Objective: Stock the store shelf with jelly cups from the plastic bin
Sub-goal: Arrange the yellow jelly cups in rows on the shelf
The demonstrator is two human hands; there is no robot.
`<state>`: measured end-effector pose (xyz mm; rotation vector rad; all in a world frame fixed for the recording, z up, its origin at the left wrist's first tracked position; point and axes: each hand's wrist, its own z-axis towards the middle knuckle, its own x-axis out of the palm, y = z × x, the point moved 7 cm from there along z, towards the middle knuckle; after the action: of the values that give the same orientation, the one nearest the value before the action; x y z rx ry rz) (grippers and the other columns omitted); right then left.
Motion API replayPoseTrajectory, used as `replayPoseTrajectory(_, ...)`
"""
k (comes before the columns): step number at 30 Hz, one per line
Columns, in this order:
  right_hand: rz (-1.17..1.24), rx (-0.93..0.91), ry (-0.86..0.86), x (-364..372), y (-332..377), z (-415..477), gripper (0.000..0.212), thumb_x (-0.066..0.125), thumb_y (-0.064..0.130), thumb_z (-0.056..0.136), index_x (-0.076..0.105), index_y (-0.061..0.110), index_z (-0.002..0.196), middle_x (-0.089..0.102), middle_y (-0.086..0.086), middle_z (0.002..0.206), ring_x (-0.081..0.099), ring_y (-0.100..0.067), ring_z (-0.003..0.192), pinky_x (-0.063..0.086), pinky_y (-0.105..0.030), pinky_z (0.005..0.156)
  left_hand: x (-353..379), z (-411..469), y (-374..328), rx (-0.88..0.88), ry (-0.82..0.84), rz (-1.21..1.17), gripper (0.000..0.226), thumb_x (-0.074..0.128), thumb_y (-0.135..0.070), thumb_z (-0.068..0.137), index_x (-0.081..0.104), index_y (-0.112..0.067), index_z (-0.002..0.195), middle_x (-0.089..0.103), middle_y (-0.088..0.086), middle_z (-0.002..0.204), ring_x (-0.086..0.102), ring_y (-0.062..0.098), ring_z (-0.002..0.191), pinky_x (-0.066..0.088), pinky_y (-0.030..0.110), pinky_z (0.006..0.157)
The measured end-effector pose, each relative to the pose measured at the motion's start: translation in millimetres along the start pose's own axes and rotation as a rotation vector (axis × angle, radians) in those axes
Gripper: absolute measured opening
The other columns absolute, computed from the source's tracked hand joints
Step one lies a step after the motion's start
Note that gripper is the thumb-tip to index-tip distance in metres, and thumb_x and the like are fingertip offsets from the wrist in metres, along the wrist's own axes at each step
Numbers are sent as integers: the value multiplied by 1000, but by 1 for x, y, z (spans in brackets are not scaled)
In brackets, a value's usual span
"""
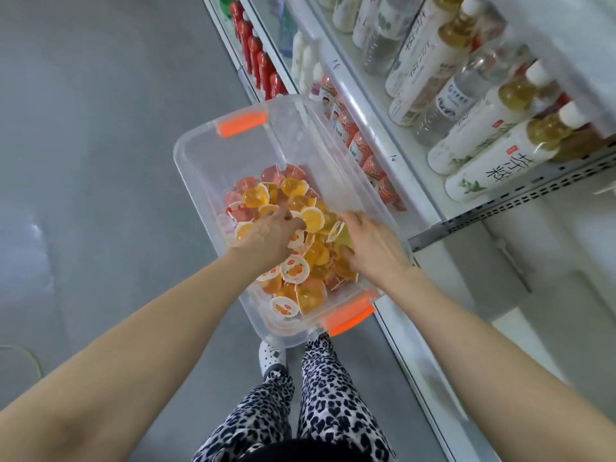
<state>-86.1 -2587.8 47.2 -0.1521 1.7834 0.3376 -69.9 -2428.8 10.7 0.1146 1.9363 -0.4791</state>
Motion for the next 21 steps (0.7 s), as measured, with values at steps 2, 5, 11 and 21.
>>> replayPoseTrajectory(2, 44, 33, -15, -9, 1, -4, 54, 65, 31, 87, 41, 18, 133, 53, -8, 128, 61, -27, 97, 50, -34, 69, -8, -8, 6, -8, -13, -22, 49, 70, -25, 87, 51, -29, 131, 49, 3, 132, 50, 26, 120, 53, 37, 90)
replayPoseTrajectory(5, 147, 78, -118, -32, 1, -14, 46, 64, 25, 83, 47, 16, 125, 53, -9, 123, 61, -29, 94, 42, -30, 67, -25, -19, 11, -8, -53, -23, 51, 71, -28, 85, 50, -30, 132, 51, 0, 134, 55, 25, 116, 53, 34, 89)
replayPoseTrajectory(11, 171, 120, -380, -100, -5, -59, 44, 67, 25, 77, 52, 13, 116, 53, -8, 113, 61, -34, 80, 36, -31, 61, -68, -34, -7, 25, -120, -116, 58, 73, -37, 79, 48, -27, 131, 56, 0, 129, 57, 24, 113, 51, 34, 84)
replayPoseTrajectory(21, 146, 291, -750, -201, -50, -182, 43, 69, 34, 79, 52, 19, 115, 54, 1, 111, 55, -19, 95, 41, -30, 69, -159, -48, -152, 511, -211, -26, 59, 68, -49, 81, 55, -20, 131, 59, 0, 129, 54, 19, 119, 40, 30, 96)
